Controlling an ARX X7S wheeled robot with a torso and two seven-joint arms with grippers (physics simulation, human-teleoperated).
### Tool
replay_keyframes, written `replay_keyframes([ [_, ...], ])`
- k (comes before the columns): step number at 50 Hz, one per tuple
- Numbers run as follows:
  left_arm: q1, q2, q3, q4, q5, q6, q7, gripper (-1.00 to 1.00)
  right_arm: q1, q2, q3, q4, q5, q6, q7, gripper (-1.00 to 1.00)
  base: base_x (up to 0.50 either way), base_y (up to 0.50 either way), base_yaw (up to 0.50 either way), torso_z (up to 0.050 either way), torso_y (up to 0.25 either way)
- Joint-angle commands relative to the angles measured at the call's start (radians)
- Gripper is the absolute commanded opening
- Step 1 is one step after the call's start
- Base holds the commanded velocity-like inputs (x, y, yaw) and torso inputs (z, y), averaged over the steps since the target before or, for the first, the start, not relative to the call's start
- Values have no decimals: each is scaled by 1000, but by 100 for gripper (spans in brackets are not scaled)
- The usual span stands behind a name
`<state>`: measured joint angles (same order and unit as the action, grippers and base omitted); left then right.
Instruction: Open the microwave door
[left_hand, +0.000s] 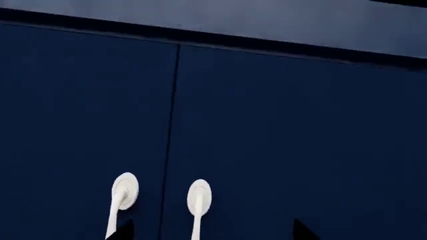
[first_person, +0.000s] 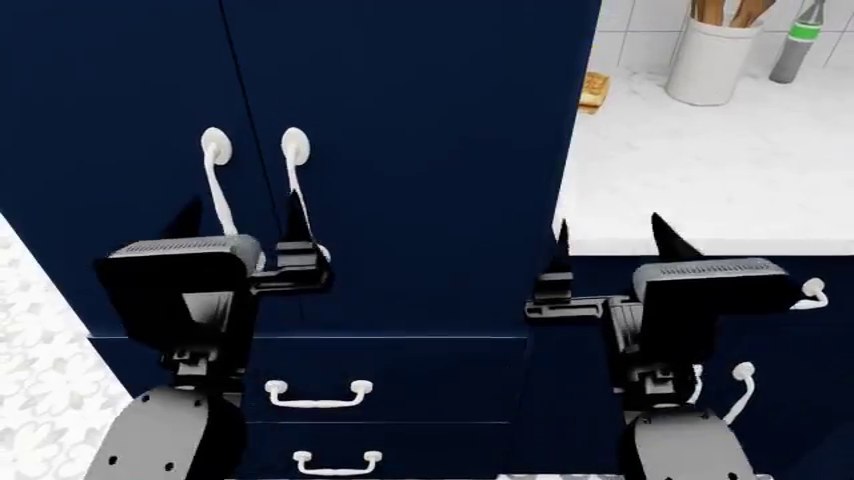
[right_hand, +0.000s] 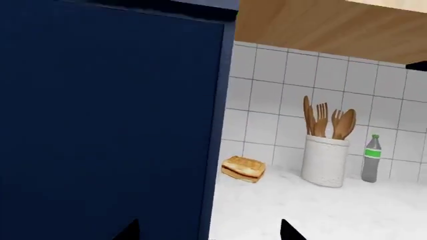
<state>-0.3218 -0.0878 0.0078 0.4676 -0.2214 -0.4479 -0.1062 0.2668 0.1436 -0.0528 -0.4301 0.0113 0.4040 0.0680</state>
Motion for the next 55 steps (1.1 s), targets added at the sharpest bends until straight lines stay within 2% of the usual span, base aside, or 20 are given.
replay_keyframes([
  [1, -339, -33, -34, 159, -99, -264, -49, 100, 351, 85, -23, -222, -23, 329, -36, 100, 0, 0, 0, 50, 0],
  [7, -543, -59, -53, 150, -133, -352, -56, 100, 548, 116, -54, -270, -27, 457, -73, 100, 0, 0, 0, 50, 0],
  [17, -806, -89, -91, 160, -199, -499, -74, 100, 825, 147, -84, -370, -22, 675, -123, 100, 0, 0, 0, 50, 0],
  [26, -973, -111, -104, 151, -222, -564, -88, 100, 948, 159, -97, -419, -16, 764, -144, 100, 0, 0, 0, 50, 0],
  [43, -1027, -129, -124, 195, -253, -619, -109, 100, 1020, 152, -99, -422, -6, 787, -149, 100, 0, 0, 0, 50, 0],
  [50, -1023, -133, -132, 196, -261, -649, -123, 100, 956, 134, -84, -328, 1, 658, -139, 100, 0, -395, 0, 4, 0],
  [55, -1017, -134, -125, 199, -268, -659, -125, 100, 945, 134, -80, -334, 4, 658, -136, 100, 0, -500, 0, 0, 0],
])
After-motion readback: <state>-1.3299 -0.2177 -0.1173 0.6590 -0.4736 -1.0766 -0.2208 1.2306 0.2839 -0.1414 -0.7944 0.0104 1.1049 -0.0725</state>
